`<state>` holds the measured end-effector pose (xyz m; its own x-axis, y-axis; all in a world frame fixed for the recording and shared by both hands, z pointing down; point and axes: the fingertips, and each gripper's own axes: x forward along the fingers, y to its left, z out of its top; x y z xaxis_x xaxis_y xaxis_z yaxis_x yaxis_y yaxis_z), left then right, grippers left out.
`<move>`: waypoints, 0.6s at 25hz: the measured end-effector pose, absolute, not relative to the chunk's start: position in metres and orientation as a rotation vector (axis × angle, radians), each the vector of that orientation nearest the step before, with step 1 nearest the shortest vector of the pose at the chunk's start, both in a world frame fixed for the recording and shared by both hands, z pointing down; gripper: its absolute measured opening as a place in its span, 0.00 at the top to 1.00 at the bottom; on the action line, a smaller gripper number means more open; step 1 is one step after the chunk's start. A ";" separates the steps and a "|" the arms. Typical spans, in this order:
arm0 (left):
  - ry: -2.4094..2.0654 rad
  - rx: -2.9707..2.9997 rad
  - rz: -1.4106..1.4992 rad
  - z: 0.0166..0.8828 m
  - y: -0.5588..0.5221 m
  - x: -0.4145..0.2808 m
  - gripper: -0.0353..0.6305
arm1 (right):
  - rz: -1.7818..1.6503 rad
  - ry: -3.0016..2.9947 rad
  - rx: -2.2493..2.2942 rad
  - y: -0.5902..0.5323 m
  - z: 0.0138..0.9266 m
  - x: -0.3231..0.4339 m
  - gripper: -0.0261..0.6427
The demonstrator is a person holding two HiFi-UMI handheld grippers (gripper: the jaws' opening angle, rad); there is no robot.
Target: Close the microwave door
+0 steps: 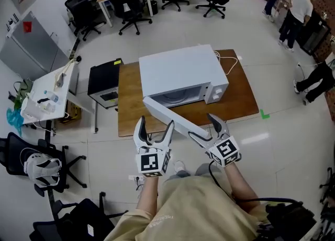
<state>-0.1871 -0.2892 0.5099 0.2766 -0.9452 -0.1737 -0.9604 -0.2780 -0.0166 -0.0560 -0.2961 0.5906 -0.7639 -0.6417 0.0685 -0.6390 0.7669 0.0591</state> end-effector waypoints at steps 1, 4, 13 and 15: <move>1.807 -2.435 0.192 0.513 -0.299 -0.192 0.29 | -0.032 -2.820 1.020 -0.301 0.604 -0.060 0.36; 1.789 -2.489 0.166 0.527 -0.322 -0.193 0.29 | -0.013 -2.656 0.965 -0.308 0.653 -0.059 0.46; 1.786 -2.541 0.144 0.539 -0.365 -0.182 0.29 | 0.022 -2.457 0.835 -0.315 0.719 -0.048 0.72; 1.804 -2.547 0.145 0.538 -0.372 -0.186 0.29 | -0.007 -2.421 0.846 -0.319 0.717 -0.045 0.72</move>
